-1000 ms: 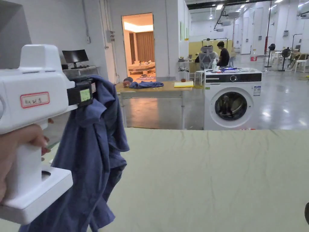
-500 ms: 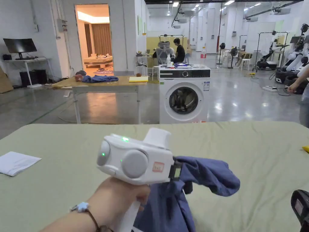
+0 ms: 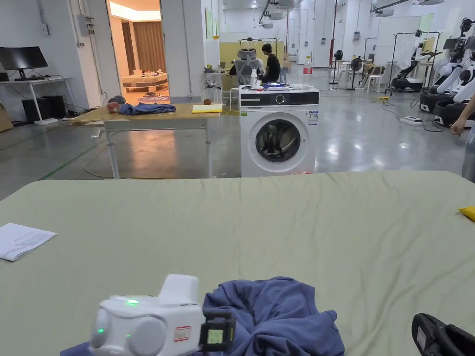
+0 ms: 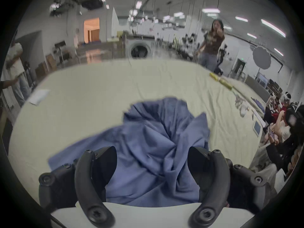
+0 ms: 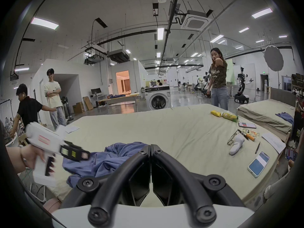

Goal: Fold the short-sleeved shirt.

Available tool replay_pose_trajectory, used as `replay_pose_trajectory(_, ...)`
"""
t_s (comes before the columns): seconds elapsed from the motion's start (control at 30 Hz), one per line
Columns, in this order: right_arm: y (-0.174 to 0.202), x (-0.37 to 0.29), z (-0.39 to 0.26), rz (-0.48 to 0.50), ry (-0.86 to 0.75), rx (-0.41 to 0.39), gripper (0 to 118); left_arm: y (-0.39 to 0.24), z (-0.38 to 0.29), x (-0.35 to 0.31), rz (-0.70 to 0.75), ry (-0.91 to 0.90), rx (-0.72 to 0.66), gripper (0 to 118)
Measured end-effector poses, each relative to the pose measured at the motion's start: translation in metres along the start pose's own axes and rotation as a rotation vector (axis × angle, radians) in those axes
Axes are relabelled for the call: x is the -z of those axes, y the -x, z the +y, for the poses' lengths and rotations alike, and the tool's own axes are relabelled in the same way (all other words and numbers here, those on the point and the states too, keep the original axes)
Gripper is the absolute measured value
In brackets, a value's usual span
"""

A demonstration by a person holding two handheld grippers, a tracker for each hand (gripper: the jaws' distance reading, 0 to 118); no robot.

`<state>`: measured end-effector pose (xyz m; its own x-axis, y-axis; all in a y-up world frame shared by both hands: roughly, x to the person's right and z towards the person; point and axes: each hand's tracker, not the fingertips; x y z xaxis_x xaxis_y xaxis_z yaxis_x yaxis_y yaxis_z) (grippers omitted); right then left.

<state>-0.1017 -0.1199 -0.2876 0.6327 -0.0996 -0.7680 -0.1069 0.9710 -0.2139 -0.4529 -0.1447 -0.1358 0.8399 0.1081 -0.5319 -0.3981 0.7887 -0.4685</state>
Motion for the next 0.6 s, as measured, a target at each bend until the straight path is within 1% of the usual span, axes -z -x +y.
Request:
replay_pose_trajectory(0.07,0.003,0.0,0.001,0.009,-0.017,0.0,0,0.009,-0.007,-0.047,0.016,-0.132,-0.002,76)
replay_pose_trajectory(0.1,0.004,0.0,0.002,0.016,-0.036,0.003,0,0.013,-0.017,-0.071,0.05,-0.24,-0.001,76)
replay_pose_trajectory(0.13,0.006,-0.001,0.002,0.018,-0.053,0.003,0,0.015,-0.028,-0.089,0.105,-0.332,-0.008,71)
replay_pose_trajectory(0.17,0.008,-0.002,0.002,0.017,-0.077,0.001,0,0.014,-0.043,-0.111,0.163,-0.444,-0.02,48)
replay_pose_trajectory(0.2,0.011,-0.003,0.002,0.014,-0.104,-0.003,0,0.015,-0.055,-0.126,0.211,-0.53,-0.028,18)
replay_pose_trajectory(0.23,0.013,-0.005,0.001,0.011,-0.142,-0.008,0,0.016,-0.068,-0.139,0.278,-0.598,-0.049,0)
replay_pose_trajectory(0.27,0.016,-0.007,-0.001,0.003,-0.179,-0.014,0,0.02,-0.082,-0.149,0.349,-0.669,-0.077,0)
replay_pose_trajectory(0.3,0.019,-0.009,-0.003,-0.004,-0.207,-0.018,0,0.023,-0.091,-0.158,0.379,-0.729,-0.104,0)
replay_pose_trajectory(0.37,0.024,-0.012,-0.006,-0.012,-0.235,-0.018,0,0.025,-0.109,-0.173,0.403,-0.768,-0.116,0)
replay_pose_trajectory(0.43,0.028,-0.012,-0.006,-0.007,-0.238,-0.017,0,0.014,-0.12,-0.177,0.505,-0.78,-0.107,0)
replay_pose_trajectory(0.47,0.03,-0.012,-0.005,-0.004,-0.238,-0.019,0,0.016,-0.122,-0.18,0.531,-0.764,-0.114,0)
replay_pose_trajectory(0.53,0.032,-0.01,-0.004,0.005,-0.232,-0.027,0,0.027,-0.123,-0.186,0.491,-0.747,-0.157,0)
replay_pose_trajectory(0.6,0.034,-0.009,-0.004,0.011,-0.231,-0.031,0,0.028,-0.119,-0.184,0.505,-0.718,-0.156,0)
